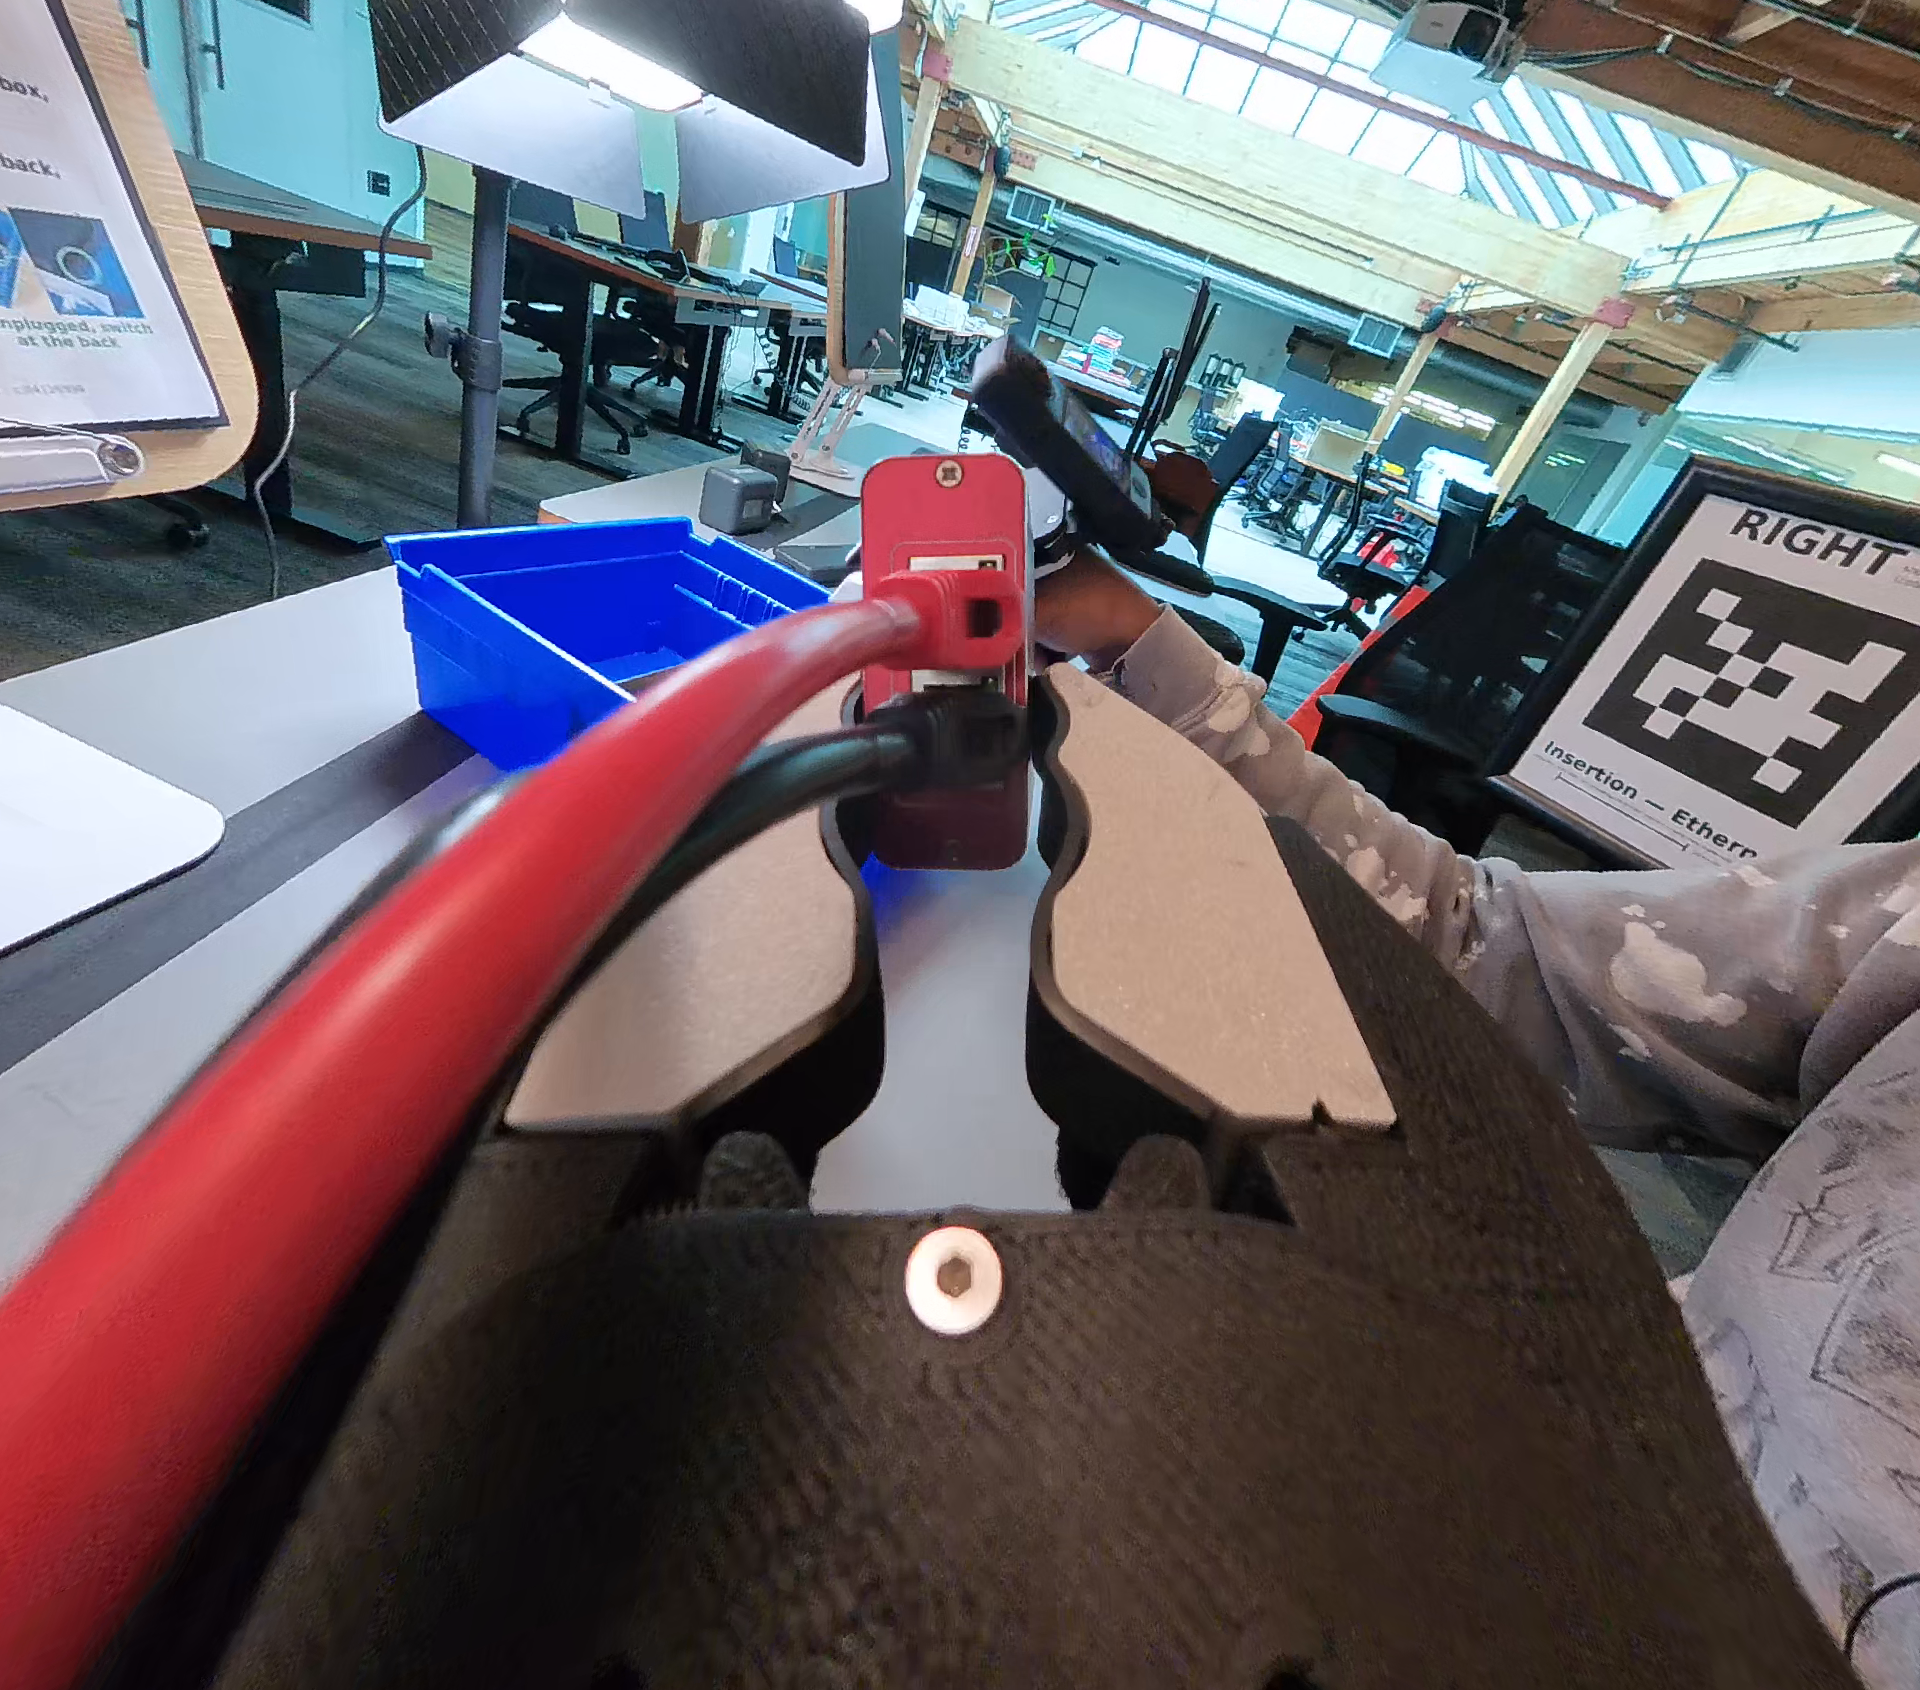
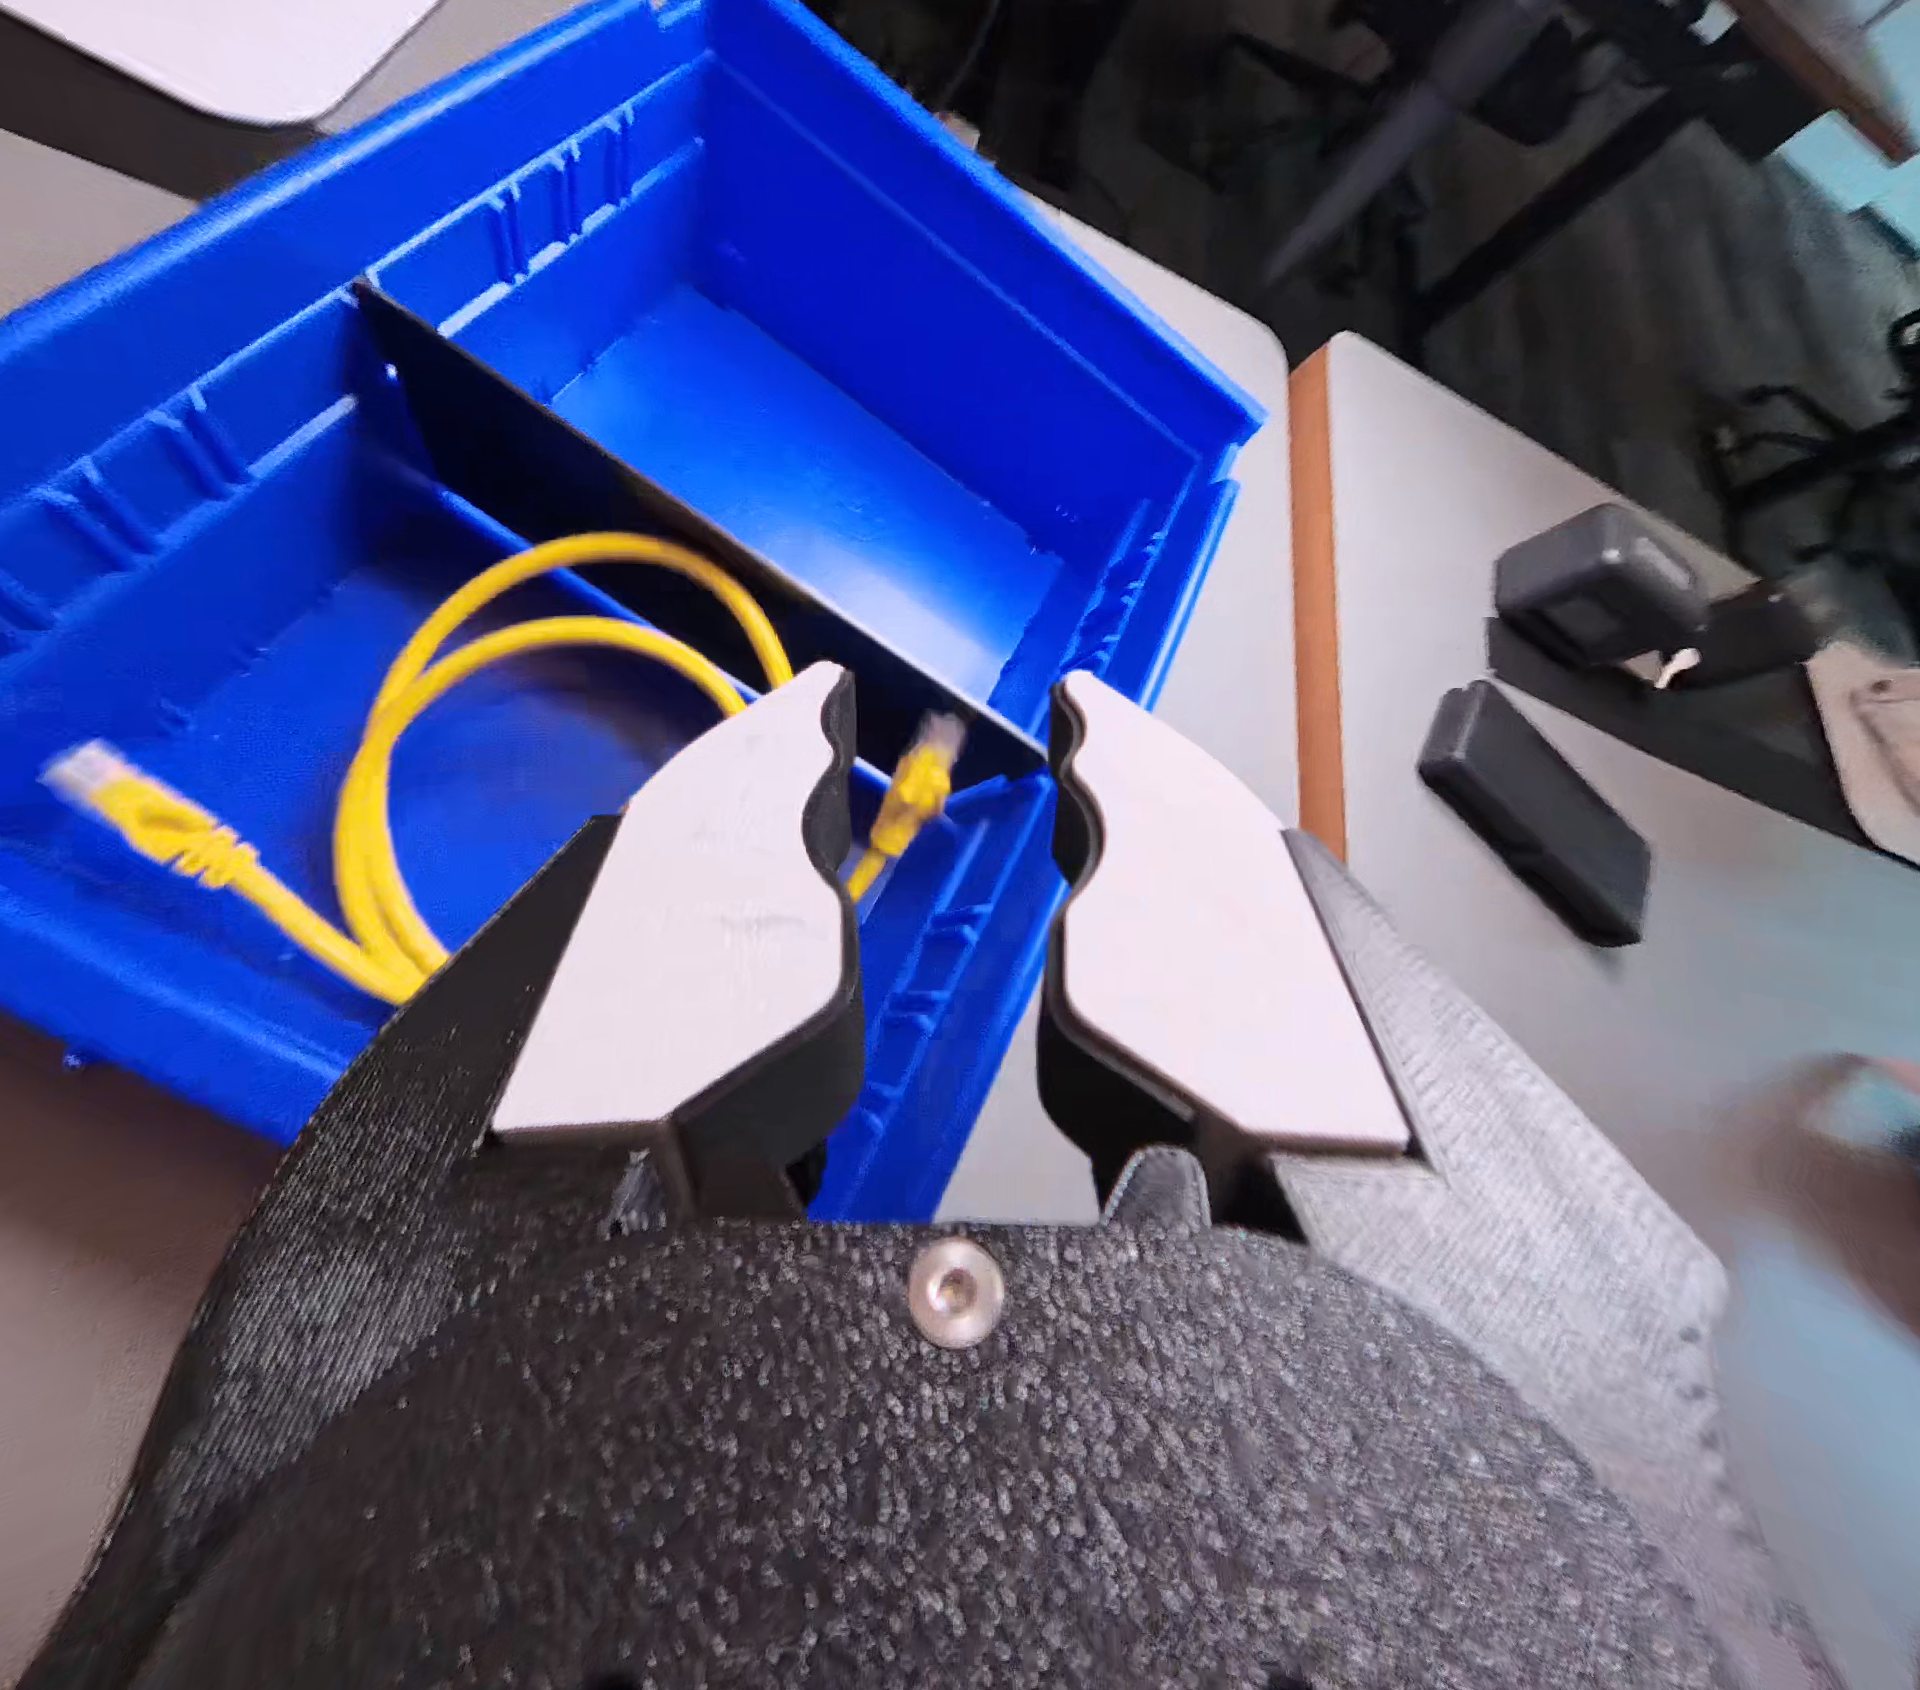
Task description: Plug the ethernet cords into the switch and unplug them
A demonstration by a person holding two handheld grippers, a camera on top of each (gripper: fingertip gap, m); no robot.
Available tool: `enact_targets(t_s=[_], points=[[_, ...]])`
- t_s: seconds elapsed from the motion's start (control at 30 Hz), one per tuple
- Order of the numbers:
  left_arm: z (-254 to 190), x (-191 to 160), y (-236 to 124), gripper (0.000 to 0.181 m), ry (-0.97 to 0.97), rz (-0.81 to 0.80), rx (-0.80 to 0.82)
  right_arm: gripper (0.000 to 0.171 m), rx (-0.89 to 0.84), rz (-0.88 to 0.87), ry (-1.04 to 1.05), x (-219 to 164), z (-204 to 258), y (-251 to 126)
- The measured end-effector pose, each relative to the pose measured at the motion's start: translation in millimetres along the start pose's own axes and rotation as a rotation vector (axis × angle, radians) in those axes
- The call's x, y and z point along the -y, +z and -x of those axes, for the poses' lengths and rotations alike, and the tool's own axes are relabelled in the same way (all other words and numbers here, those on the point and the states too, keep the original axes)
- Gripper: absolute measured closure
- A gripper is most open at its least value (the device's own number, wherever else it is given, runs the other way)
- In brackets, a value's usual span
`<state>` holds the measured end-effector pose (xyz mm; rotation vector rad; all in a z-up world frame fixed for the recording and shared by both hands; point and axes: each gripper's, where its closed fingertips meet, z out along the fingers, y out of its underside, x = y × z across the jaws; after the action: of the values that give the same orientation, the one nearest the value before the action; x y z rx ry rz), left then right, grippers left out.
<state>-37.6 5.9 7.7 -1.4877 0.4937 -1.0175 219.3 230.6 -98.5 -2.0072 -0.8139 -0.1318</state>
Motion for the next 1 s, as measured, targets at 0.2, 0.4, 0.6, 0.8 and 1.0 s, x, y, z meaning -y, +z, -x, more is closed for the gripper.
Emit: enact_targets(t_s=[0.2,0.4,0.6,0.8,1.0], points=[[0,-5,3,0.154,0.01,0.021,0.0,0.134,0.095,-0.301,0.002,57,17,-44],[-11,-29,10,0.151,0.085,0.19,-0.037,0.135,0.741,-0.626,-0.038,113,128,-137],[-26,-82,16,0.154,0.25,0.517,-0.06,0.127,1.107,-0.602,-0.278,99,230,-182],[-22,-130,11,0.154,0.321,0.802,-0.032,0.132,1.198,-0.512,-0.4,82,289,-186],[-16,-153,0,0.154,0.379,0.961,-0.014,0.161,1.245,-0.432,-0.462,64,316,-178]])
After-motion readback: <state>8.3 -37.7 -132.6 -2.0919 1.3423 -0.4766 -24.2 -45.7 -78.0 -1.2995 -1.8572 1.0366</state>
